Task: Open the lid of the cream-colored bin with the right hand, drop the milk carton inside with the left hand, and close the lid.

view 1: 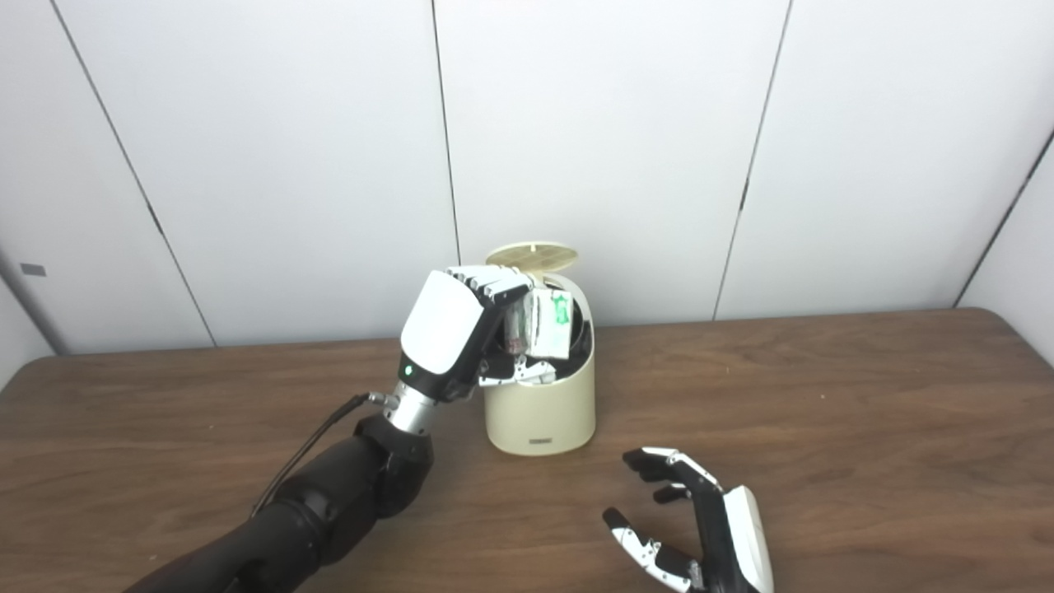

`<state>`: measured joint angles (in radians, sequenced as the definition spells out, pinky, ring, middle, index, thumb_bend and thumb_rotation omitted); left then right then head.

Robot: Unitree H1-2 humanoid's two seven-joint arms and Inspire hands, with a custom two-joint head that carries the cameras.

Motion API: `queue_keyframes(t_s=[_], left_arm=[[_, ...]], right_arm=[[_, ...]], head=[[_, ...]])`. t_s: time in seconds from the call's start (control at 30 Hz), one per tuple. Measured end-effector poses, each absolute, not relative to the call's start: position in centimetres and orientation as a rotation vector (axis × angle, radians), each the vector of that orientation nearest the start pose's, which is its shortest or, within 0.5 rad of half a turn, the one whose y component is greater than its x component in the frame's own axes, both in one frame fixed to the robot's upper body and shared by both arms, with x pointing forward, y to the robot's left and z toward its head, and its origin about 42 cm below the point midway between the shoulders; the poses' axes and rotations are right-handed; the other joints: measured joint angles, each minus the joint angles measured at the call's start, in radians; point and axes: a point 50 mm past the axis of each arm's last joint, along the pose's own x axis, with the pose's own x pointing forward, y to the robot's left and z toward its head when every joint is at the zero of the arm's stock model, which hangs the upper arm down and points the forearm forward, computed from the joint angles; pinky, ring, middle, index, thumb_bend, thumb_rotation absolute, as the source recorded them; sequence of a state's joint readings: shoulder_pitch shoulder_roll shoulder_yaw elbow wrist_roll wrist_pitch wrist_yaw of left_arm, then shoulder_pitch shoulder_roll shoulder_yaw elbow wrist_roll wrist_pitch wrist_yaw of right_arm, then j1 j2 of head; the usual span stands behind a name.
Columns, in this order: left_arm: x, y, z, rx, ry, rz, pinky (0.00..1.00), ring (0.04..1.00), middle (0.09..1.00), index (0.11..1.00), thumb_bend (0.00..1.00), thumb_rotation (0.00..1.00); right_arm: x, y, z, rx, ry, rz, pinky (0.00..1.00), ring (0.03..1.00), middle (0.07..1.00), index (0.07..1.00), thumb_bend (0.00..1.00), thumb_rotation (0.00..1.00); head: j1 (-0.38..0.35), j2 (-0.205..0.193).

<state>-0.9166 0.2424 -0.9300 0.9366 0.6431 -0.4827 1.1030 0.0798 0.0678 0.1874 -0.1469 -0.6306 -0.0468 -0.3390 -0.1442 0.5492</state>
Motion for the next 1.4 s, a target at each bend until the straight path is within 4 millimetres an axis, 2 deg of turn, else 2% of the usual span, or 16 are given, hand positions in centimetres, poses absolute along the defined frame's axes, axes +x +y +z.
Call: queue_keyframes(t_s=[0.23,0.3,0.43,0.47,0.5,0.6,1.4], left_arm=[[47.6,13.4,19.7,0.885,-1.052,-0.099,0.3,0.386,0.473,0.51,0.52,0.0],[47.5,13.9,19.6,0.883,-1.046,-0.104,0.3,0.384,0.474,0.491,0.52,0.07],[47.5,14.2,19.5,0.878,-1.033,-0.1,0.3,0.383,0.475,0.486,0.52,0.08],[47.5,14.2,19.5,0.875,-1.029,-0.102,0.33,0.421,0.497,0.51,0.75,0.23],[47.5,14.2,19.6,0.872,-1.021,-0.107,0.36,0.446,0.514,0.526,0.9,0.31],[47.5,14.1,19.7,0.862,-1.002,-0.124,0.39,0.475,0.534,0.547,0.99,0.4],[47.5,14.2,19.6,0.869,-0.983,-0.132,0.39,0.482,0.552,0.57,1.0,0.36]], right_arm=[[25.3,-15.5,13.1,-0.504,-0.258,-0.188,0.55,0.658,0.661,0.629,0.32,0.1],[25.3,-15.6,13.1,-0.505,-0.258,-0.189,0.55,0.659,0.661,0.629,0.32,0.1],[25.3,-15.6,13.0,-0.506,-0.257,-0.189,0.55,0.66,0.661,0.629,0.32,0.1],[25.3,-15.6,13.0,-0.506,-0.257,-0.189,0.55,0.66,0.662,0.63,0.32,0.1],[25.3,-15.6,13.0,-0.506,-0.257,-0.187,0.55,0.661,0.662,0.63,0.32,0.09],[25.4,-15.5,13.0,-0.506,-0.255,-0.184,0.55,0.661,0.662,0.631,0.32,0.09],[25.4,-15.5,13.0,-0.508,-0.255,-0.181,0.55,0.661,0.662,0.631,0.32,0.11]], head=[[0.003,0.003],[0.003,0.003],[0.003,0.003],[0.005,0.003],[0.006,0.003],[0.005,0.003],[0.006,0.009]])
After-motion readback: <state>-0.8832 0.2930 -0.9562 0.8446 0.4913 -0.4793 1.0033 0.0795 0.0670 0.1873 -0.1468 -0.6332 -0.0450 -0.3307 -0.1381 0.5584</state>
